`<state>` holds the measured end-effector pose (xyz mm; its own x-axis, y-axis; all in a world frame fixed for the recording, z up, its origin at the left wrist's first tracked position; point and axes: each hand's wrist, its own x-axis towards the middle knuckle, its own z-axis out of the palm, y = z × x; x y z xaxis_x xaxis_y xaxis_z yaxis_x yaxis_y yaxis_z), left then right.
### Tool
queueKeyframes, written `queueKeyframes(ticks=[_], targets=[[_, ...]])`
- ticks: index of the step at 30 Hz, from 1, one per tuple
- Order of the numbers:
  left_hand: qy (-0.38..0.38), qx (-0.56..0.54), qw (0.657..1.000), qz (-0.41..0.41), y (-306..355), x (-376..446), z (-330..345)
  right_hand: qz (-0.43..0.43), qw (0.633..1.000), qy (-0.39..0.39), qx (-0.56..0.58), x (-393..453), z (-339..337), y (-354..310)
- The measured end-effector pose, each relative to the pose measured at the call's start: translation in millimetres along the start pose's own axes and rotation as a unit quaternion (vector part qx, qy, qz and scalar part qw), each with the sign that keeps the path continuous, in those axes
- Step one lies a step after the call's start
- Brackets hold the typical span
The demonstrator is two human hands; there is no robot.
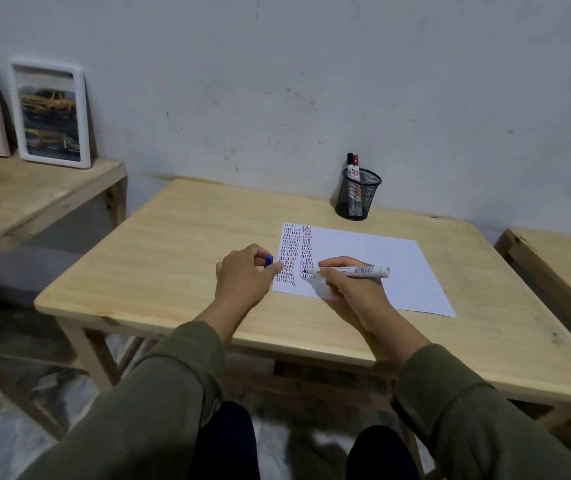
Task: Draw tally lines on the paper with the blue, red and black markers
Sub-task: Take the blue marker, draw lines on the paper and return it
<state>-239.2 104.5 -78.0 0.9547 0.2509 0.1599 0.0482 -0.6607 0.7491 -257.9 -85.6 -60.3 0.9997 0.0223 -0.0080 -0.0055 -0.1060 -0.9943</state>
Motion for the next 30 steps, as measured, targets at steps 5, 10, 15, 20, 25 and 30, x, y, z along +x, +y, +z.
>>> queueKeyframes(ticks=[5, 10, 15, 20, 25, 30], targets=[[0.007, 0.022, 1.0, 0.006, -1.8, 0.1, 1.9, 0.004, 1.0, 0.015, 0.014, -2.0, 3.8, 3.1], [0.013, 0.033, 0.999, 0.013, -4.7, 2.2, 4.7, -0.002, 1.0, 0.003, -0.019, -4.0, 4.1, 3.0], [0.013, 0.09, 0.996, 0.001, -6.6, 3.8, 7.7, -0.003, 1.0, -0.004, -0.022, -4.0, 4.3, 2.9], [0.007, 0.101, 0.995, 0.0, -6.3, 3.5, 7.6, 0.004, 1.0, -0.01, -0.012, -5.5, 4.4, 1.9], [0.006, 0.11, 0.994, -0.001, -5.0, 3.5, 7.3, 0.002, 1.0, -0.013, -0.022, -5.5, 4.8, 1.8], [0.009, 0.102, 0.995, 0.0, -3.7, 1.2, 6.5, -0.001, 0.999, -0.017, -0.041, -4.8, 4.0, 2.0]])
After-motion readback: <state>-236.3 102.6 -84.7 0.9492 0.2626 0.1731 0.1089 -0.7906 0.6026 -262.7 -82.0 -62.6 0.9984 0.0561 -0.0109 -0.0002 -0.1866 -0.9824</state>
